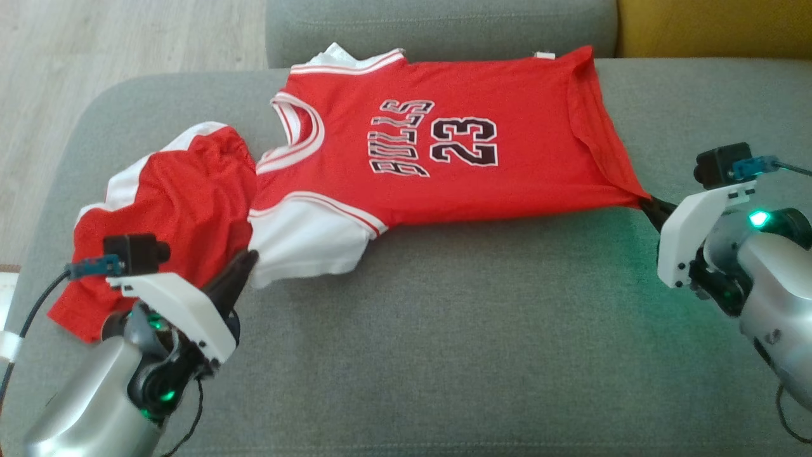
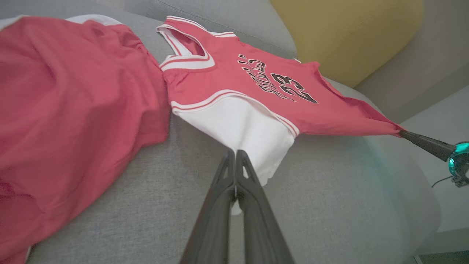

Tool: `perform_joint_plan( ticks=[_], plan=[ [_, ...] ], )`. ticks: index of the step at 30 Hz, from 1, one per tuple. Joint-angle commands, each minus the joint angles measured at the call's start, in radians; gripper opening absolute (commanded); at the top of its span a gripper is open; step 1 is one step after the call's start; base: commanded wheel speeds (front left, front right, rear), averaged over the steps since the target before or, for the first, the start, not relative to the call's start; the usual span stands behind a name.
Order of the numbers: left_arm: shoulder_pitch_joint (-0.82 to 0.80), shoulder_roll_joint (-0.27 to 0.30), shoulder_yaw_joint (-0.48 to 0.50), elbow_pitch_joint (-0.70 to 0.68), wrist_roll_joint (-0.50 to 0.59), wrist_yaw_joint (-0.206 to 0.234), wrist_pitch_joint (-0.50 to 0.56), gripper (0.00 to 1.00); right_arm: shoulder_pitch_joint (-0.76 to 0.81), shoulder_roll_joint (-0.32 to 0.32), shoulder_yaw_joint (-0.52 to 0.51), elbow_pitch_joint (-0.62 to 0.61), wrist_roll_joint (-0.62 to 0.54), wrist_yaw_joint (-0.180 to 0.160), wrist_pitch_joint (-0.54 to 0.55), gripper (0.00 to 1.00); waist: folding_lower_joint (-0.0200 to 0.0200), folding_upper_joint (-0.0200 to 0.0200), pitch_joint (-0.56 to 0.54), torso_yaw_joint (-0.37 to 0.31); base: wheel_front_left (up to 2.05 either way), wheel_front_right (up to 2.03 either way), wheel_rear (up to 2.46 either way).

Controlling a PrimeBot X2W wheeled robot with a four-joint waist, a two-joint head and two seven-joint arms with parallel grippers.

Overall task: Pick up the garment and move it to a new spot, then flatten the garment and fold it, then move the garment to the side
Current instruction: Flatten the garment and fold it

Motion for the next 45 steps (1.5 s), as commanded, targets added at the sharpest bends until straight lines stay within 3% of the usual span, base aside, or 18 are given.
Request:
perform_joint_plan(
  ticks=[1,21,36,40,45],
  plan=[
    [-0.029,0.050,0.038,-0.043,-0.008,0.003,0.008,0.00,0.012,-0.029,0.006,-0.018,0.009,-0.001,0.005,0.00,0.0001,-0.0001,-0.006,-0.001,0.00,0.00,0.00],
    [0.221,0.261,0.020,-0.440,-0.199,0.047,0.302,0.00,0.121,-0.229,0.138,-0.253,0.191,-0.001,0.352,0.00,0.0001,-0.0001,-0.090,-0.052,0.00,0.00,0.00],
    [0.342,0.439,0.040,-0.662,-0.333,0.083,0.461,0.00,0.200,-0.365,0.131,-0.432,0.309,-0.001,0.584,0.00,0.0001,-0.0001,-0.109,-0.079,0.00,0.00,0.00],
    [0.333,0.459,0.059,-0.688,-0.331,0.097,0.460,0.00,0.204,-0.381,0.108,-0.453,0.305,-0.001,0.603,0.00,0.0001,-0.0001,-0.099,-0.084,0.00,0.00,0.00],
    [0.271,0.446,0.079,-0.678,-0.311,0.103,0.452,0.00,0.178,-0.359,0.050,-0.432,0.291,-0.001,0.620,0.00,0.0001,-0.0001,-0.074,-0.099,0.00,0.00,0.00]
  ],
)
